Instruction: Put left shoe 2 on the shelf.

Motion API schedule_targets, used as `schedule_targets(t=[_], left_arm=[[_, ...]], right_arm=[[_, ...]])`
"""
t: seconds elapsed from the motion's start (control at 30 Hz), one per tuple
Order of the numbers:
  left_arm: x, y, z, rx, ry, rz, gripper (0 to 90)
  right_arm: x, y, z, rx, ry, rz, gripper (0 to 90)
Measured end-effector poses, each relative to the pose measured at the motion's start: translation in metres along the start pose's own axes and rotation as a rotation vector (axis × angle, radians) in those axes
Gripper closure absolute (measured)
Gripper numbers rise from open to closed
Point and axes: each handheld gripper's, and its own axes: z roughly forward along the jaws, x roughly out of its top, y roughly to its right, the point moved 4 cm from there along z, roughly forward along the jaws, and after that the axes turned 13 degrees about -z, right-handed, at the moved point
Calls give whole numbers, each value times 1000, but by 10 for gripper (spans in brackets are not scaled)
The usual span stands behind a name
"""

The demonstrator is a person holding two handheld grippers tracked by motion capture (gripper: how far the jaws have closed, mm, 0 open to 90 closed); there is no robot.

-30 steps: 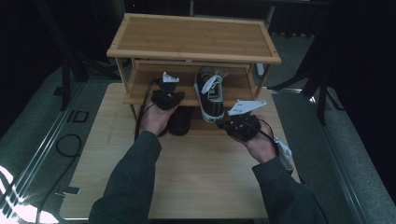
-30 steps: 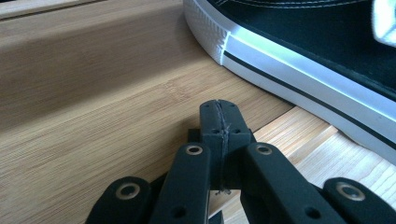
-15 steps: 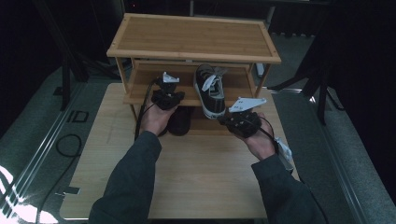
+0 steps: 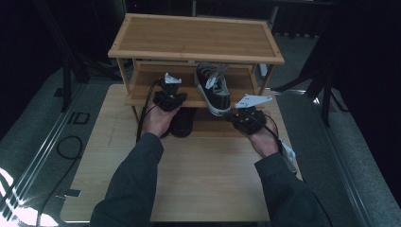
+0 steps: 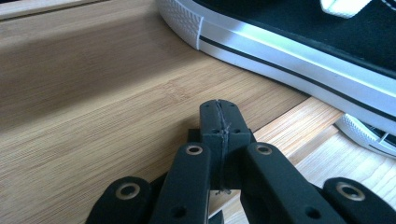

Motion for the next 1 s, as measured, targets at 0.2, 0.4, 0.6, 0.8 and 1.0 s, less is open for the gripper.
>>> schedule_targets(t=[0.2, 0.4, 0.6, 0.8, 1.0], left_arm=[[0, 0, 0, 7, -1, 1, 900], [1, 0, 0, 6, -3, -1, 900], [1, 0, 1, 7, -4, -3, 900], [1, 0, 1, 6, -3, -4, 900], [1, 0, 1, 4, -2, -4, 900]], right_arm=[[5, 1, 5, 6, -2, -6, 900], [-3, 15, 2, -30, -10, 25, 900], [-8, 23, 3, -28, 3, 66, 900], [0, 20, 9, -32, 14, 54, 900], [3, 20, 19, -4, 17, 71, 900]])
